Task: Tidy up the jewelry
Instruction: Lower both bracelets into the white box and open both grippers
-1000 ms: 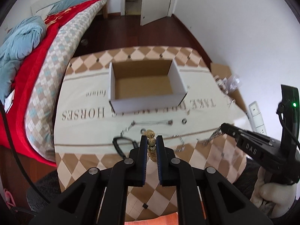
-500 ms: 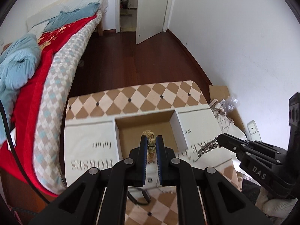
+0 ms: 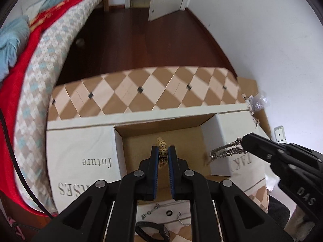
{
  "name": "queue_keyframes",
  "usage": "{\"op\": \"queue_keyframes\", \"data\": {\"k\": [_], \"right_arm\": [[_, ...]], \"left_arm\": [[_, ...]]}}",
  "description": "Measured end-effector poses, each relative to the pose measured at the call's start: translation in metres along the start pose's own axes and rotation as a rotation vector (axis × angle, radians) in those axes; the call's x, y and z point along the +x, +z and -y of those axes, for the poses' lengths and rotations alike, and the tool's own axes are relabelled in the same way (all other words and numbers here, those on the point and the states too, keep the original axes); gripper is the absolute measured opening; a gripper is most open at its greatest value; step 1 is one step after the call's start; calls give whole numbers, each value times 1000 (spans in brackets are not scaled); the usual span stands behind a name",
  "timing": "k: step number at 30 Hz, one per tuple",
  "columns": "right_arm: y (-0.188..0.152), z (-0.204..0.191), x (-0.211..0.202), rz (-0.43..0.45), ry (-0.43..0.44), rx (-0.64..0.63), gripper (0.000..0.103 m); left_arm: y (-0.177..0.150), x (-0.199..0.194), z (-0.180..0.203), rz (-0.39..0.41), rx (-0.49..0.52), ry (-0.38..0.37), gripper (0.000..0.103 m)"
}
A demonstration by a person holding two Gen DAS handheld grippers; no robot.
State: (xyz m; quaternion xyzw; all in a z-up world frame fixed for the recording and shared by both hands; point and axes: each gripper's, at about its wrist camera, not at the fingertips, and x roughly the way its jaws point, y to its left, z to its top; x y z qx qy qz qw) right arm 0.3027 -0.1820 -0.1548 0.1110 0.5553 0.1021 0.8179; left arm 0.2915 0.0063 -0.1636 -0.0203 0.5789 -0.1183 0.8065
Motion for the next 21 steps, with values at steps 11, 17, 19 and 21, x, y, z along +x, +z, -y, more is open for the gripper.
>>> {"op": "queue_keyframes", "data": {"k": [11, 17, 19, 21], "right_arm": [[14, -7, 48, -83, 34, 3, 5], [18, -10, 43, -78, -7, 4, 52], [17, -11, 37, -70, -27, -6, 56], [13, -13, 31, -55, -100, -33, 74]], "left_arm": [[9, 23, -27, -40, -92, -31, 11], [16, 1, -40, 39, -114, 37, 68], [15, -8, -42, 67, -105, 90, 79], [13, -14, -42, 91, -85, 149, 89]]}}
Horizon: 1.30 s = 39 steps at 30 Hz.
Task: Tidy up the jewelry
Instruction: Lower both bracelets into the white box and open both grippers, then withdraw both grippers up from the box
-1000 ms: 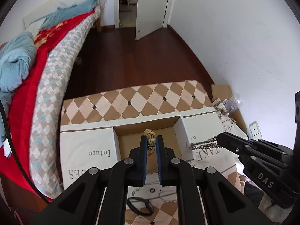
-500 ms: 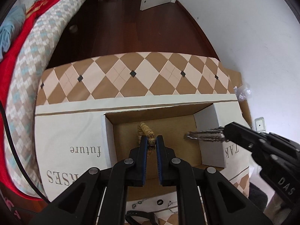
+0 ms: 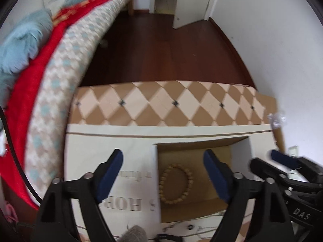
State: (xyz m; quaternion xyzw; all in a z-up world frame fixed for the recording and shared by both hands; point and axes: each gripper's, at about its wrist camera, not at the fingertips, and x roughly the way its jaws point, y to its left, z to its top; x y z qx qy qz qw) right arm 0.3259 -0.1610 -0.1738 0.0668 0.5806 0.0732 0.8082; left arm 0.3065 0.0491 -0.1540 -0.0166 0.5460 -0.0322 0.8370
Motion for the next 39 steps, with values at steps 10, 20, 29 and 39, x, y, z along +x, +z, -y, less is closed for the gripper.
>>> {"op": "queue_keyframes", "data": {"k": [10, 20, 29, 39], "right_arm": [[-46, -7, 2, 45, -256, -79, 103], [-75, -14, -14, 76, -246, -59, 103], [-97, -24, -62, 162, -250, -48, 103], [-132, -37, -129, 284, -252, -58, 103]], "left_arm": [[-44, -15, -10, 107, 52, 181, 102], [-71, -35, -10, 116, 29, 191, 102], [-94, -85, -6, 185, 17, 173, 102], [-127, -148, 2, 270, 22, 144, 102]]}}
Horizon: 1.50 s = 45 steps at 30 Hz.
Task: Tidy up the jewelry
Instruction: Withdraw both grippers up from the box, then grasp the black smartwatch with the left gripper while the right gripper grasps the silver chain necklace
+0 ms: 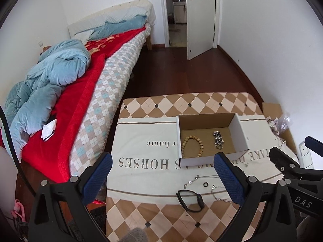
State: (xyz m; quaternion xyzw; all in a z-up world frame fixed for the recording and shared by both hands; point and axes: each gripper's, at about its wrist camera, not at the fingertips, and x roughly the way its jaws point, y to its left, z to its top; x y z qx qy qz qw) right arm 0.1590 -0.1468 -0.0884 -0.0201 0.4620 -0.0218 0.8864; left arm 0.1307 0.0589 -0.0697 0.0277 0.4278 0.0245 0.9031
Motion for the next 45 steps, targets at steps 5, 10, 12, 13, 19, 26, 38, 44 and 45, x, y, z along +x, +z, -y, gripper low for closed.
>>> {"op": "queue_keyframes", "data": {"k": [5, 10, 12, 13, 19, 26, 38, 44, 45], "right_arm": [[-8, 2, -34, 54, -3, 4, 103], [-15, 4, -59, 87, 19, 13, 103], [-17, 4, -63, 95, 39, 26, 103], [-18, 6, -63, 96, 50, 39, 103], [-36, 19, -38, 36, 68, 117, 103], [-69, 43, 21, -85, 56, 203, 90], [-109, 66, 107, -268, 41, 261, 78], [-117, 57, 129, -311, 92, 243, 72], [-118, 52, 132, -314, 102, 233, 70]], "left_arm": [[-6, -31, -1, 50, -4, 4, 102], [-11, -52, -2, 84, -6, 19, 102], [-14, -57, -5, 90, -14, 21, 102], [-16, -58, -7, 91, -20, 26, 102], [-37, -26, -19, 20, -51, 40, 102], [-79, 66, -12, -227, -53, -6, 89], [-116, 165, 17, -478, -101, -130, 45], [-116, 161, 21, -463, -14, -115, 4], [-117, 159, 19, -460, -8, -104, 4]]}}
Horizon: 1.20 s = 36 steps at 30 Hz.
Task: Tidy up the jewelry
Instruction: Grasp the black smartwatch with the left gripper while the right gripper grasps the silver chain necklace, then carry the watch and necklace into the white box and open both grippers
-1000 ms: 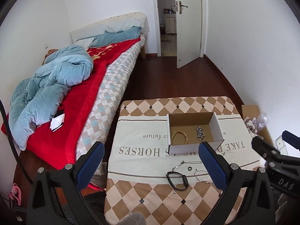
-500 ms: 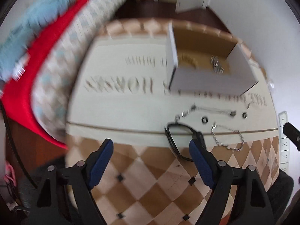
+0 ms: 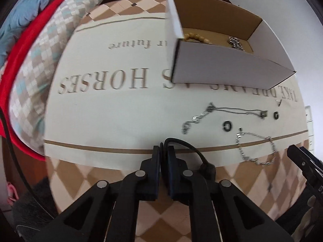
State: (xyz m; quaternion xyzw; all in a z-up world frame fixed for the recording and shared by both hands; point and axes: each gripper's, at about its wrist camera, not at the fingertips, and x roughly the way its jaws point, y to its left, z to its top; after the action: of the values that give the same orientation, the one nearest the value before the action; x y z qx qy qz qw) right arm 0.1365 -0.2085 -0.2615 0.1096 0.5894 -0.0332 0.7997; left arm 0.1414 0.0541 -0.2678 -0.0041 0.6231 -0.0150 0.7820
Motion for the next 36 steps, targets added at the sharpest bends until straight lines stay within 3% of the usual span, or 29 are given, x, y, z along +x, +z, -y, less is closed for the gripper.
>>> {"op": "queue_keyframes", "data": {"k": [2, 5, 8, 10, 11, 15, 22, 36], "right_arm": [[-2, -9, 9, -10, -1, -26, 69], [-8, -22, 21, -29, -13, -68, 59], [-21, -42, 25, 24, -108, -180, 49], [-27, -50, 23, 58, -107, -225, 12], [-29, -51, 23, 54, -109, -231, 3], [-29, -38, 15, 42, -48, -161, 2], [-11, -31, -34, 116, 62, -101, 2], [59, -40, -133, 274, 215, -111, 2]], "left_arm": [[-6, -3, -6, 10, 4, 28, 4], [-15, -8, -17, 15, 1, 56, 4], [-22, -12, -22, 15, -7, 69, 4], [-24, -15, -20, 20, -2, 72, 4], [-23, -18, -20, 22, 1, 73, 4], [-26, -32, -12, 44, 18, 64, 4], [-11, -61, -8, 104, 22, 26, 4], [60, -135, 10, 267, 67, -44, 4]]}}
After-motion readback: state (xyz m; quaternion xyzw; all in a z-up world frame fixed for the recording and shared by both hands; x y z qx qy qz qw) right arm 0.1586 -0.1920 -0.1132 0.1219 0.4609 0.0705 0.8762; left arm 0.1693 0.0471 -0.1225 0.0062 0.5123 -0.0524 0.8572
